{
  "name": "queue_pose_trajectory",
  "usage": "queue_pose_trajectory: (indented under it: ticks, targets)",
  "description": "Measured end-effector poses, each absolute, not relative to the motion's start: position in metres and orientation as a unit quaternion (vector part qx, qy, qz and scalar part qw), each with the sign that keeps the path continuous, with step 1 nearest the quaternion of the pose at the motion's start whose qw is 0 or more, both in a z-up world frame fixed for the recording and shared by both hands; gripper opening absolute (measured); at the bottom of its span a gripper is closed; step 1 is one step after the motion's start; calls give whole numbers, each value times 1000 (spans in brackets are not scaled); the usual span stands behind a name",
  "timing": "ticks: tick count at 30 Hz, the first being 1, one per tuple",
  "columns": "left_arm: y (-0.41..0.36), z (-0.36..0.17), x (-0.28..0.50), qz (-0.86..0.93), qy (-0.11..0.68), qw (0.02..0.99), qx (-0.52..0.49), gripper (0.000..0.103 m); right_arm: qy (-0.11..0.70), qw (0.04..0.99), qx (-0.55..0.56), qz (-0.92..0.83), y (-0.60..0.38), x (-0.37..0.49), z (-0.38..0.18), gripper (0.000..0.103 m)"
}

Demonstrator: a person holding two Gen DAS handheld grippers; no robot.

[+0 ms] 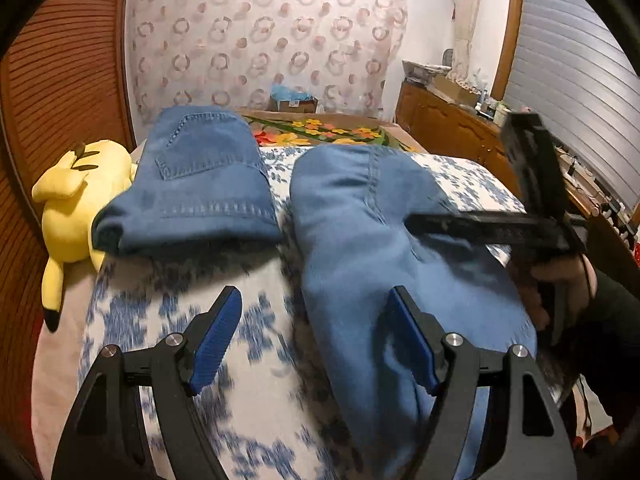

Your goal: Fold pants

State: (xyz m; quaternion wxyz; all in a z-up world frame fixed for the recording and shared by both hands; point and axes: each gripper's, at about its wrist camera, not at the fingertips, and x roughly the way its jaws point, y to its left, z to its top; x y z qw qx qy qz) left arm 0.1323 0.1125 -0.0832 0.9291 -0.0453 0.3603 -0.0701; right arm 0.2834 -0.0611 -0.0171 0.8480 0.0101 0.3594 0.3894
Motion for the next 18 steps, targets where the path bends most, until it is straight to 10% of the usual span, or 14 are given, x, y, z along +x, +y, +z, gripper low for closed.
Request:
queue_pose_trajectory:
  ticks: [10, 18]
  targets:
    - [114, -105, 174, -102, 403, 907, -60, 76, 352, 837, -1, 419, -62, 295, -2, 24]
    - [111, -103, 193, -128, 412, 899, -74, 76, 371, 848, -34, 376, -64, 311, -12, 55]
